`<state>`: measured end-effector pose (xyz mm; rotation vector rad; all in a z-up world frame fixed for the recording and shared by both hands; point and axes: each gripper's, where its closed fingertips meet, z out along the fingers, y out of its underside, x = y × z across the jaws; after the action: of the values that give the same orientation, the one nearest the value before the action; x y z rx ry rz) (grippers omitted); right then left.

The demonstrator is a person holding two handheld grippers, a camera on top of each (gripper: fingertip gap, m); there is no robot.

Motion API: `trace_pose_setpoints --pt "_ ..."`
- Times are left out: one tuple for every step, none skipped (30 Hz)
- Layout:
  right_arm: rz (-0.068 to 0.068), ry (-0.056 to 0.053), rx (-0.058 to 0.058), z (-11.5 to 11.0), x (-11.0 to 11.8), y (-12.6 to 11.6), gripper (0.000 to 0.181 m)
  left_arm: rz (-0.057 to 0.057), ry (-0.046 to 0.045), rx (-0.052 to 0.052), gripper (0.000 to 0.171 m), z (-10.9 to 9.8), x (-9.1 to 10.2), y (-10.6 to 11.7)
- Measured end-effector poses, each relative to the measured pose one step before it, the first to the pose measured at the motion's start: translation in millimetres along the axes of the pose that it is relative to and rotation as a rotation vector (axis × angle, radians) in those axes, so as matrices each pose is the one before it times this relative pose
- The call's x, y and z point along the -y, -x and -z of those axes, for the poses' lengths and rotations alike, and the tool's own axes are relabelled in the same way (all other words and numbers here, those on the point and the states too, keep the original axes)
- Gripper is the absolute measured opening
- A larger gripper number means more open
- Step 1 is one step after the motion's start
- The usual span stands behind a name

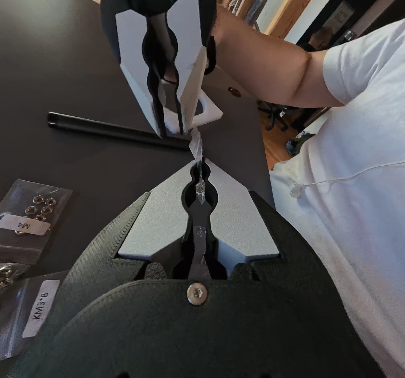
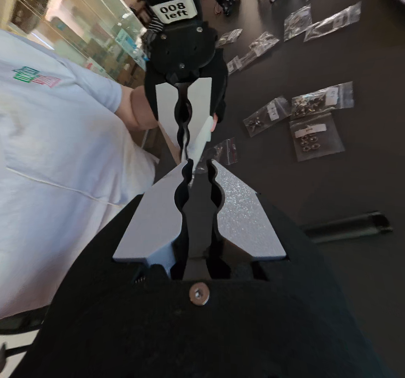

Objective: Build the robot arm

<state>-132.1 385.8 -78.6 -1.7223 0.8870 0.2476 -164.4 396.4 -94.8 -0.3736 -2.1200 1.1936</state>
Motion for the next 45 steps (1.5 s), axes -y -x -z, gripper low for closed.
trace_pose_setpoints --pt "-0.0163 -0.012 0.0447 -0.74 2.56 3.6 0.012 -0.0007 0.00605 -0.0088 0.0 0.78 -0.6 0.1" --pt "-0.0162 -0.0128 0.0238 -0.16 2.74 0.51 0.009 -0.001 0.00766 -0.0033 0.0 0.53 -0.88 0.69" --pt "-0.0145 -0.0107 0.0127 0.18 2.15 -0.96 0.009 -0.0043 0.00588 0.001 0.0 0.44 -0.51 1.08" --pt "-0.0109 0.0023 0.0183 -0.06 -0.05 0.16 0.009 -0.0055 0.00197 0.001 0.0 0.07 0.1 0.97" --pt "-0.0041 0.0097 0.0169 0.02 -1.52 0.49 0.008 -0.0041 -0.00193 -0.0028 0.0 -0.12 0.93 0.53" --pt "-0.0005 0.0091 0.0036 -0.07 -1.84 -1.16 0.007 -0.0016 -0.00291 -0.0041 0.0 -0.4 1.36 0.35" --pt "-0.0035 0.0117 0.0039 0.02 -2.54 -1.11 0.007 0.0006 -0.00197 -0.0038 0.0 -0.96 1.46 0.4" --pt "-0.0065 0.0111 0.0138 -0.01 -2.43 0.49 0.006 0.0005 -0.00001 -0.0041 0.0 -1.46 1.17 0.01" --pt "-0.0085 0.0112 0.012 0.38 -2.24 0.17 0.005 -0.0006 0.0029 -0.0021 0.0 -1.88 0.62 0.01" --pt "-0.0059 0.0115 0.0123 0.43 -2.13 0.31 0.005 0.0005 0.00515 0.0032 0.0 -2.19 0.17 0.46" --pt "-0.0018 0.0036 0.0266 0.67 -0.74 3.06 0.005 0.003 0.00658 0.0051 0.0 -2.3 -0.19 0.47" --pt "-0.0064 -0.0018 0.0269 1.14 0.31 3.3 0.005 0.0051 0.00634 0.0023 0.0 -2.06 -0.36 -0.31" --pt "-0.0118 -0.0014 0.019 1.48 0.54 1.67 0.005 0.0038 0.00289 0.0015 0.0 -1.53 -0.13 -0.63" --pt "-0.0135 -0.0032 0.0192 1.48 0.95 1.7 0.006 -0.0001 -0.00182 0.0056 0.0 -1.15 0.25 -0.17" --pt "-0.0119 -0.0003 0.0227 0.8 0.24 2.28 0.006 -0.0029 -0.00415 0.0067 0.0 -0.73 0.25 0.06" --pt "-0.01 0.006 0.0206 0.09 -0.68 2.07 0.006 -0.0017 -0.00154 0.005 0.0 -0.37 -0.12 0.13" --pt "-0.0046 0.0127 -0.0011 -0.48 -1.41 -1.01 0.005 0.0009 0.00311 0.0065 0.0 -0.36 -0.59 0.7" --pt "0.0023 0.0175 -0.0123 -0.82 -2.03 -2.37 0.004 0.0007 0.00384 0.0076 0.0 0.0 -0.59 1.12" --pt "0.0061 0.0197 -0.0028 -1.19 -2.12 -0.91 0.004 -0.0011 0.0014 0.0063 0.0 0.14 -0.11 0.91" --pt "0.0014 0.0145 0.0111 -1.24 -0.95 1.07 0.004 -0.0012 0.0013 0.0048 0.0 0.3 -0.07 0.69" --pt "-0.0042 0.0109 0.0146 -1.37 0.19 1.4 0.004 0.0005 0.00111 0.0047 0.0 0.51 -0.17 0.78" --pt "-0.0034 0.0105 0.011 -1.39 0.44 0.54 0.004 0.0011 -0.00183 0.0039 0.0 0.81 0.33 0.59" --pt "-0.0003 0.0089 0.0063 -1.41 0.88 -0.12 0.004 0.0 -0.00282 0.004 0.0 0.98 0.51 0.73" --pt "0.002 0.0074 0.0039 -1.1 0.86 -0.41 0.003 -0.0013 -0.00129 0.0034 0.0 1.21 0.24 0.78" --pt "0.0089 0.0055 -0.0001 -0.45 1.01 -0.92 0.0 -0.0022 -0.00012 0.0013 0.0 1.38 -0.11 0.48" --pt "0.0097 -0.0016 -0.0129 0.29 1.75 -2.51 0.0 -0.002 -0.00094 0.0002 0.0 1.39 0.01 0.39" --pt "0.0042 -0.0022 -0.0131 0.65 1.63 -2.68 0.0 0.0002 -0.00355 -0.0005 0.0 1.59 0.28 0.34" --pt "0.0009 -0.0037 -0.0036 0.88 1.63 -1.21 0.0 0.0035 -0.00635 -0.0028 0.0 1.55 0.6 0.06" --pt "0.0029 -0.0072 0.0002 0.89 1.97 -0.36 0.0 0.0067 -0.00871 -0.0046 0.0 1.44 0.92 0.07" --pt "0.0012 -0.0073 0.002 0.82 1.8 -0.08 0.0 0.008 -0.00878 -0.0053 0.0 1.14 0.97 -0.14" --pt "-0.0015 -0.0031 0.0015 0.63 0.95 -0.12 0.0 0.0072 -0.00552 -0.0052 0.0 0.98 0.46 -0.13" --pt "0.0 -0.0021 -0.0024 0.38 0.65 -0.67 0.0 0.0047 -0.00193 -0.005 0.0 0.8 -0.1 -0.21" --pt "0.0031 -0.0049 -0.0047 0.37 0.71 -0.98 0.0 0.0032 -0.00007 -0.0045 0.0 0.61 -0.27 -0.15" --pt "0.0028 -0.0053 -0.0047 0.1 0.52 -0.94 0.0 0.0031 -0.00163 -0.0032 0.0 0.51 0.17 0.0" --pt "-0.001 -0.001 0.0014 -0.13 -0.4 -0.19 0.0 0.0026 -0.00532 -0.0052 0.0 0.46 0.74 -0.44" --pt "0.0025 -0.0027 -0.0079 -0.1 -0.28 -1.41 0.0 0.0028 -0.00699 -0.0066 0.0 0.48 1.1 -0.79" --pt "0.0068 -0.0064 -0.0177 0.02 0.33 -2.84 0.0 0.0046 -0.0075 -0.006 0.0 0.49 1.23 -0.46" --pt "0.0015 -0.0067 -0.0136 0.31 0.26 -2.32 0.0 0.0075 -0.00888 -0.0039 0.0 0.69 1.5 -0.25" --pt "-0.0037 -0.0084 -0.0048 0.63 0.58 -1.12 0.0 0.0102 -0.01145 -0.002 0.0 0.95 2.04 0.2" --pt "-0.0047 -0.0135 -0.0007 0.92 1.22 -0.33 0.0 0.0124 -0.01342 -0.0027 0.0 1.26 2.23 0.25" --pt "-0.0045 -0.0161 0.0 1.31 1.67 -0.07 0.0 0.0128 -0.01407 -0.0046 0.0 1.51 2.37 -0.06" --pt "-0.0018 -0.0181 0.0003 1.44 1.89 0.08 0.0 0.0102 -0.01503 -0.0049 0.0 1.71 2.57 -0.18" --pt "0.0014 -0.019 -0.0042 1.55 2.26 -0.57 0.0 0.007 -0.01535 -0.0026 0.0 1.75 2.39 -0.08" --pt "0.0047 -0.0216 -0.0084 1.53 2.52 -1.15 0.0 0.0042 -0.01397 -0.0012 0.0 1.67 2.19 -0.08" --pt "0.0027 -0.0188 -0.0053 1.18 2.29 -0.83 0.0 0.0019 -0.01043 -0.0011 0.0 1.34 1.62 -0.18"
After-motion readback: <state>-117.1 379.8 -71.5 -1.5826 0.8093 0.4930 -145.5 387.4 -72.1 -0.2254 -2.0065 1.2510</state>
